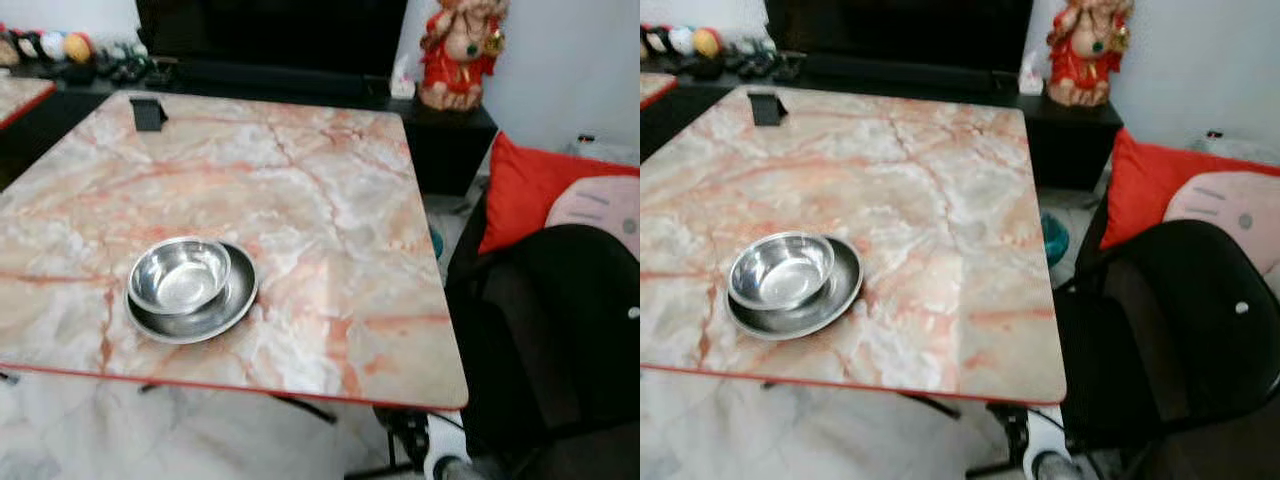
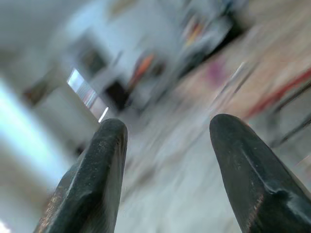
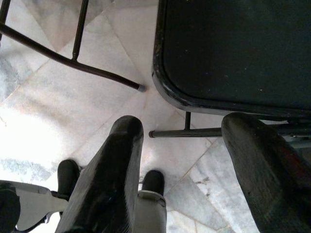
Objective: Setting the table
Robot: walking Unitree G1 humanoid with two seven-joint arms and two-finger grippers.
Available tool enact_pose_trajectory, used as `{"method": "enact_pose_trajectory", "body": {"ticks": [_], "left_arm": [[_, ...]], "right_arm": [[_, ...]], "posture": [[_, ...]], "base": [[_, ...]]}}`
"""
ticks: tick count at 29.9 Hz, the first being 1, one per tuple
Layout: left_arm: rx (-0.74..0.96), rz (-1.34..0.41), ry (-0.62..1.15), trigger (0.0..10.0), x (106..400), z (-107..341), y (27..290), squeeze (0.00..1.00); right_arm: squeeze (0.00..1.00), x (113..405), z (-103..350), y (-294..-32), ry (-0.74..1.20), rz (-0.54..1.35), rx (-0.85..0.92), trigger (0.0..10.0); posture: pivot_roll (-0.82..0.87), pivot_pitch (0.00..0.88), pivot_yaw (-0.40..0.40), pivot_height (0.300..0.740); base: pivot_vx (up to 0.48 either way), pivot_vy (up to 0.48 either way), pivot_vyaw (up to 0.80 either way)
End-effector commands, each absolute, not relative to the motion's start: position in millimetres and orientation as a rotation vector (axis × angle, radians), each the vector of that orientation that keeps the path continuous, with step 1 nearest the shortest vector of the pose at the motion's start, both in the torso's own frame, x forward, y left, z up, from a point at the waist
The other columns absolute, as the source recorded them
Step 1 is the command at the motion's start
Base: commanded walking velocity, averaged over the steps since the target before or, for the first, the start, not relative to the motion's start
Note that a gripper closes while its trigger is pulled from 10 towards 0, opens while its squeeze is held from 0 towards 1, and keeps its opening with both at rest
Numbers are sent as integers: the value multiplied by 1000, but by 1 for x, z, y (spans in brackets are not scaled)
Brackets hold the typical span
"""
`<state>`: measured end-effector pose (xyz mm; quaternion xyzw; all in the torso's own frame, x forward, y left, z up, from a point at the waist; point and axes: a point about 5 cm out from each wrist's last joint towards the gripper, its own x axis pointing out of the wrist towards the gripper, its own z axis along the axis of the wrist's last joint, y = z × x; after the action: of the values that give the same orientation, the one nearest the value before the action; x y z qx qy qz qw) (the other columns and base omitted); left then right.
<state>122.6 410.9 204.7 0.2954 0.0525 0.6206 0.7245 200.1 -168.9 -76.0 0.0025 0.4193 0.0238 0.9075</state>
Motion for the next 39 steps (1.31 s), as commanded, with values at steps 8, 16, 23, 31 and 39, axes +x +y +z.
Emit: {"method": "enact_pose_trajectory", "body": {"ticks": [8,16,23,31,39], "left_arm": [[256,1431,739,10000,44,51,418,0],[60,564,958,10000,105,-47,316,0],[104,226,946,10000,142,-67,265,0],[150,61,944,10000,154,-78,242,0],[117,79,853,10000,177,-74,225,0]], "right_arm": [[0,198,-77,-170,873,28,5,10000],[0,197,-78,-173,884,2,-24,10000],[0,196,-79,-175,912,-13,-62,10000],[0,195,-80,-174,942,0,-81,10000],[0,193,-81,-174,962,5,-77,10000]], "posture": [[56,0,-49,719],[36,0,-50,719],[16,0,-56,719],[-4,0,-52,719],[-16,0,-55,719]], "base": [[0,0,0],[0,0,0],[0,0,0],[0,0,0],[0,0,0]]}}
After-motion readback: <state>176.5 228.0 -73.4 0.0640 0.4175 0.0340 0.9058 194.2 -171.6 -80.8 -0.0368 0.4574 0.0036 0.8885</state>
